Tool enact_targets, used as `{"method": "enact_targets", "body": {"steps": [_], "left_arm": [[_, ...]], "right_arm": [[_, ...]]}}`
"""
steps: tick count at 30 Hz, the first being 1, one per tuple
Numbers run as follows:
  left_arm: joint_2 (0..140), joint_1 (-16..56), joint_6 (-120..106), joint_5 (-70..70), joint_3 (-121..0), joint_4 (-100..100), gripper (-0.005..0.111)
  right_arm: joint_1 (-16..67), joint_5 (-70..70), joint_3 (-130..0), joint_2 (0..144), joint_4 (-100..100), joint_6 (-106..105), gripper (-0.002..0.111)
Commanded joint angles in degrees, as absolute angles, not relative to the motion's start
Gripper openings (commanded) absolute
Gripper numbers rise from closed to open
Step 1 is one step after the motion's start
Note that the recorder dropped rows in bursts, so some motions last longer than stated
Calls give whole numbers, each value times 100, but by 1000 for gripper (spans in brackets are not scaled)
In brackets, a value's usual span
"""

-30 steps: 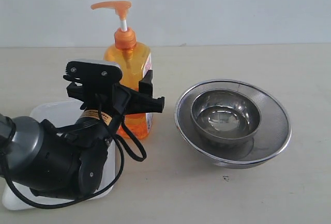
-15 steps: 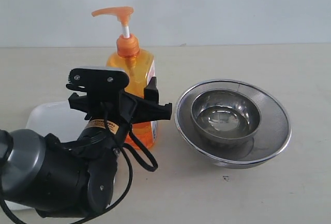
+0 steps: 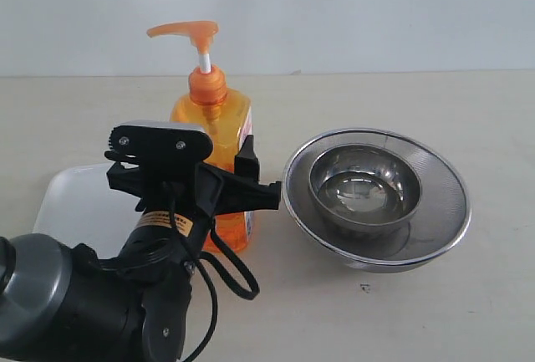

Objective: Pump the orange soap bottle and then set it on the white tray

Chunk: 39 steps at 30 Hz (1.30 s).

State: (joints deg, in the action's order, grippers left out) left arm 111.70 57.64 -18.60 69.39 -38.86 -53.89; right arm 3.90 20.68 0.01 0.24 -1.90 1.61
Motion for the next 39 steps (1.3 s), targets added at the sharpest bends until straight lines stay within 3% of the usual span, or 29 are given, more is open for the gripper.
{"method": "enact_targets", "body": {"steps": [1,19,30,34,39], "left_arm": [[11105,5788,-1791,6996,-3833,-5460,5],[11105,5788,-1602,6996,-3833,-5439,5],[11105,5788,-1602,6996,-3833,-5395,5],[11105,5788,-1602,6996,-3833,-5395,5],[11105,5788,-1627,6996,-3833,-5395,5]], "right_arm": [[350,2038,0,0,-174,139,0],[350,1938,0,0,0,-38,0],[350,-107,0,0,-714,790,0],[350,-1036,0,0,-1345,2117,0],[350,-1433,-151,0,33,2544,0]]}}
